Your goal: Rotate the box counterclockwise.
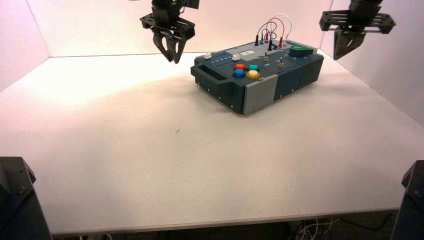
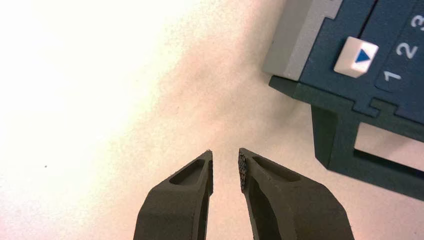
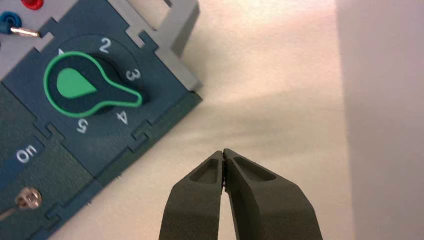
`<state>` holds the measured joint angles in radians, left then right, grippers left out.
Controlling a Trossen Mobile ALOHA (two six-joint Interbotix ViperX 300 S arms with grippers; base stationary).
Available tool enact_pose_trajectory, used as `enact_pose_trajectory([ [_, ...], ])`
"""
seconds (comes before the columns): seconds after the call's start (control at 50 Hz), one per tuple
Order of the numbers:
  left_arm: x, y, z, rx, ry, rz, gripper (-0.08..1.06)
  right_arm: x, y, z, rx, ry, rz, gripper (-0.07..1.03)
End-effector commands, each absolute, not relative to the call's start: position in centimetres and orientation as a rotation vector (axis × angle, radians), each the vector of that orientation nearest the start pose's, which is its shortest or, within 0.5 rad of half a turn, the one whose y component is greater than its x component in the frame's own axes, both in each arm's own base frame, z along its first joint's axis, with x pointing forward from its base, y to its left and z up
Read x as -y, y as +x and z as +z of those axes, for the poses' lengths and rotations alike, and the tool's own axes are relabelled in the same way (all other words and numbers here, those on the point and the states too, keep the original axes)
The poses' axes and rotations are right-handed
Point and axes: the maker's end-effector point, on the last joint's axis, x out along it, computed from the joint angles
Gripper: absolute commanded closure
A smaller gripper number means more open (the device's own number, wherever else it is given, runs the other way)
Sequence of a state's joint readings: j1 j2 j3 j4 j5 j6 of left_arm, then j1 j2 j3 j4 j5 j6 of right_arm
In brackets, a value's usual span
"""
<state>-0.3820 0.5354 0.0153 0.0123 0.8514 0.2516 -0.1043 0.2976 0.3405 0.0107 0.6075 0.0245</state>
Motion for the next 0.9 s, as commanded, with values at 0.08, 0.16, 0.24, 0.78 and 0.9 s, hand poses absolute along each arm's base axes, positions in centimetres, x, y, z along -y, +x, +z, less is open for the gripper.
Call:
enact_pose_trajectory([
  [0.08,18.7,47.1,4.2,-1.276,0.477,-0.49,0.67,4.6,46.5,5.7,-1.208,0.108,-0.104,0.98],
  [0.16,18.9,47.4,4.1,-1.265,0.476,-0.49,0.67,4.6,47.0,5.1,-1.224,0.111,-0.104,0.98],
  [0.24,19.1,48.1,4.4,-1.234,0.472,-0.488,0.68,4.6,47.5,4.6,-1.236,0.112,-0.105,0.98],
  [0.78,23.5,52.4,4.5,-1.171,0.489,-0.525,0.68,3.1,49.4,2.7,-1.282,0.108,-0.069,0.98],
  [0.9,25.2,51.8,4.1,-1.202,0.512,-0.555,0.68,2.4,49.9,2.9,-1.275,0.101,-0.057,0.98],
])
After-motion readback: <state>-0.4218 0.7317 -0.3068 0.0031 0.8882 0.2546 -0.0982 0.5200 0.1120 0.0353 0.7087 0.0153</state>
